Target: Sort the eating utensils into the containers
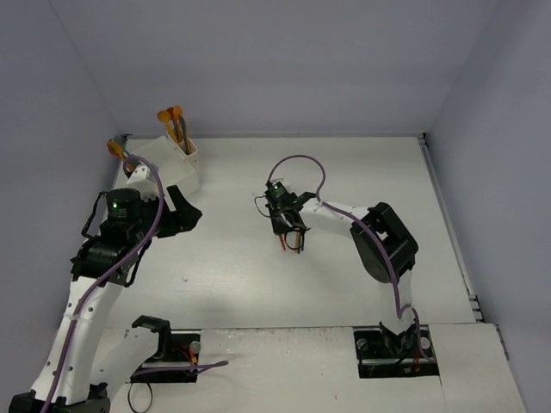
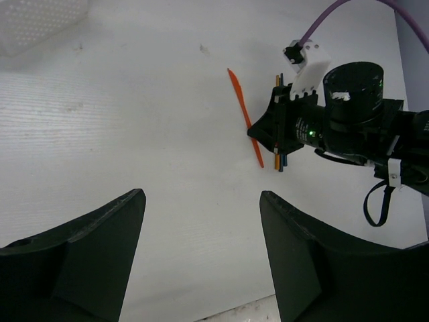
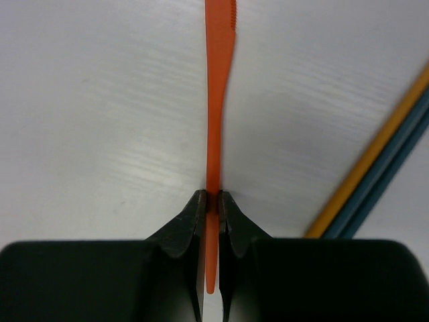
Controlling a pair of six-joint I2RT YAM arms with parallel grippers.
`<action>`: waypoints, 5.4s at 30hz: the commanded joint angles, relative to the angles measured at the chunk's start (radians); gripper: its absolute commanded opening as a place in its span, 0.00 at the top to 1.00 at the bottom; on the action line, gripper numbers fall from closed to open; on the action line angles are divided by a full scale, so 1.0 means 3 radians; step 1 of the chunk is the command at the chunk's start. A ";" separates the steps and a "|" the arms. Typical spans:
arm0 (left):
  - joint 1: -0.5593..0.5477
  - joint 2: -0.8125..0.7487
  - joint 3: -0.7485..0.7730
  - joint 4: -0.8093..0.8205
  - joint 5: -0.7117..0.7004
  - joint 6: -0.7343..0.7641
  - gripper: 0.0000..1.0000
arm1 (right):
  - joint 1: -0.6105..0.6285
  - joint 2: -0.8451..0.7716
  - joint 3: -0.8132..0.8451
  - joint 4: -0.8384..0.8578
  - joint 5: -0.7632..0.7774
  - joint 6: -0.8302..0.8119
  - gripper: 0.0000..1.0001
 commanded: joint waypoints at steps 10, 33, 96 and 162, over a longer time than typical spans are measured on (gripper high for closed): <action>-0.0038 0.0214 0.0235 0.0388 0.0385 -0.0516 0.33 | 0.0544 -0.1391 -0.0259 0.0974 -0.0703 -0.0300 1.00; -0.0532 0.0567 0.0266 0.1398 -0.0033 -0.0799 0.42 | 0.0671 -0.1996 -0.0384 0.1272 -0.0912 -0.0373 1.00; 0.0538 0.3622 0.2257 0.3440 -0.0784 0.1250 1.00 | -0.0119 -0.2498 -0.1134 0.0777 -0.0616 -0.0484 0.39; -0.0286 -0.0232 -0.0164 0.0348 0.0085 0.0010 0.26 | -0.1691 -0.0617 -0.0814 -0.0507 0.0866 0.1913 0.60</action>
